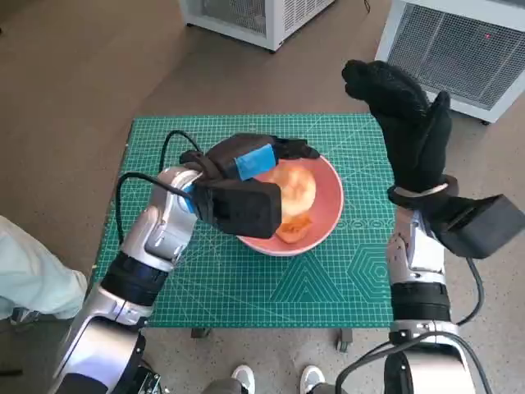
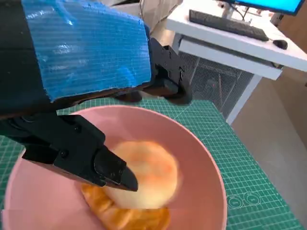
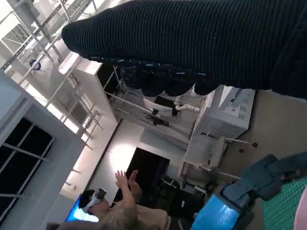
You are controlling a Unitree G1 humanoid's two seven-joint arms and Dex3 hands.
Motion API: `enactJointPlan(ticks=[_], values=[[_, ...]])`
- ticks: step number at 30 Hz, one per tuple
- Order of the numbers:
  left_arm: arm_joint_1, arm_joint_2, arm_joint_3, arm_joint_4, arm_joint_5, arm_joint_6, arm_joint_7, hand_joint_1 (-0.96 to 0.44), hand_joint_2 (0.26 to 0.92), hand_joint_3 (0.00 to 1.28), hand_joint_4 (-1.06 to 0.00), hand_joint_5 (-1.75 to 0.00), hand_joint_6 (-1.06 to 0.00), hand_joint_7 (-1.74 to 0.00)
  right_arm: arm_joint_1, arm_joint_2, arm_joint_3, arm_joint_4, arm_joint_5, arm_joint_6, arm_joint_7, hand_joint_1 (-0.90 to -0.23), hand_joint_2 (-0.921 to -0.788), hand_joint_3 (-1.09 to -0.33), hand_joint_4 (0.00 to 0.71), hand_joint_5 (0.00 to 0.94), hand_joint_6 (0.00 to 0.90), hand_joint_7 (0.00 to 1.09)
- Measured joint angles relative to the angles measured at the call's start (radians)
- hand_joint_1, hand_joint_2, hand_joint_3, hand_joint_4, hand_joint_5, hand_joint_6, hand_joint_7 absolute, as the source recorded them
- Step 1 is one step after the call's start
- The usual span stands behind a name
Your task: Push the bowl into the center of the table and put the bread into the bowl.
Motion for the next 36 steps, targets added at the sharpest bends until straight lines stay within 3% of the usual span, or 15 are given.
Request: enactJointPlan(ticks=[10, 18, 29, 36], values=[[0.013, 0.012, 0.038, 0.002, -0.060, -0.052, -0.007, -0.53, 0.894, 0.01, -0.02, 0.00, -0.18, 0.00, 0.000, 0.001, 0.001, 0.001, -0.002, -0.005, -0.013, -0.664, -0.921, -0.705, 0.232, 0.001, 0.092, 0.46], [0.027, 0.024, 0.152, -0.020, -0.227, -0.057, -0.065, -0.57, 0.918, 0.04, -0.01, 0.00, -0.18, 0.00, 0.000, 0.000, 0.002, 0.003, -0.002, -0.011, -0.015, -0.664, -0.921, -0.705, 0.232, 0.001, 0.096, 0.45], [0.058, -0.002, 0.387, -0.065, -0.532, -0.116, -0.052, -0.62, 0.921, 0.31, -0.07, -0.02, -0.21, -0.02, -0.002, -0.002, 0.001, 0.004, -0.002, -0.011, -0.016, -0.656, -0.921, -0.703, 0.233, 0.001, 0.104, 0.44], [0.094, -0.093, 0.489, -0.060, -0.671, -0.203, 0.010, -0.66, 0.921, 0.36, -0.11, -0.03, -0.25, -0.04, -0.010, -0.003, 0.001, 0.003, -0.002, -0.010, -0.017, -0.657, -0.921, -0.699, 0.235, 0.001, 0.111, 0.43]])
